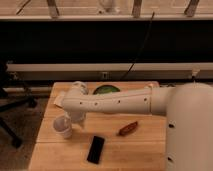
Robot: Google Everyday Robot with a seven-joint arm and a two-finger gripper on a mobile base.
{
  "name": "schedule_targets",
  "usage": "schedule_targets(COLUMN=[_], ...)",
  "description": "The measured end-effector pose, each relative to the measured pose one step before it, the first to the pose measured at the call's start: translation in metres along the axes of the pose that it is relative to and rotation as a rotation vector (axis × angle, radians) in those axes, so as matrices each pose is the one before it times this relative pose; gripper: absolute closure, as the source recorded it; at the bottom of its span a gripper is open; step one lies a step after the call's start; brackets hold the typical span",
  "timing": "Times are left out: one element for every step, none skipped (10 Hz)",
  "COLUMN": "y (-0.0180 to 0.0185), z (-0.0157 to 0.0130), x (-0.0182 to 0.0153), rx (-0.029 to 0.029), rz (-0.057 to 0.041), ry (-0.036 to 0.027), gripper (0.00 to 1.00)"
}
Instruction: Pick up the ceramic cup
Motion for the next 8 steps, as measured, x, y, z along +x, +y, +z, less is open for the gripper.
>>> schedule_targets(y=[-0.00218, -0.00243, 0.00014, -0.00125, 0.00257, -0.00067, -0.00117, -0.00060], z=[0.00246, 0.00210, 0.00046, -0.00433, -0.00716, -0.00713, -0.00150, 0.00091], x=[-0.00208, -0.00145, 0.00016, 0.00286, 0.00234, 0.00180, -0.00068, 0.00062], rx=[-0.00146, 0.00607, 0.00322, 0.00271, -0.00657, 0.00126, 0.00055, 0.00084], rz=[-0.01657, -0.01344, 0.00063, 0.01320, 0.00367, -0.00446, -0.00551, -0.00524], ry=[-0.00033, -0.00233, 0.00102, 0.00127, -0.00011, 0.00127, -0.00298, 0.00178], gripper=[0.70, 0.81, 0.87, 0.95, 0.98, 1.00, 1.00, 1.00])
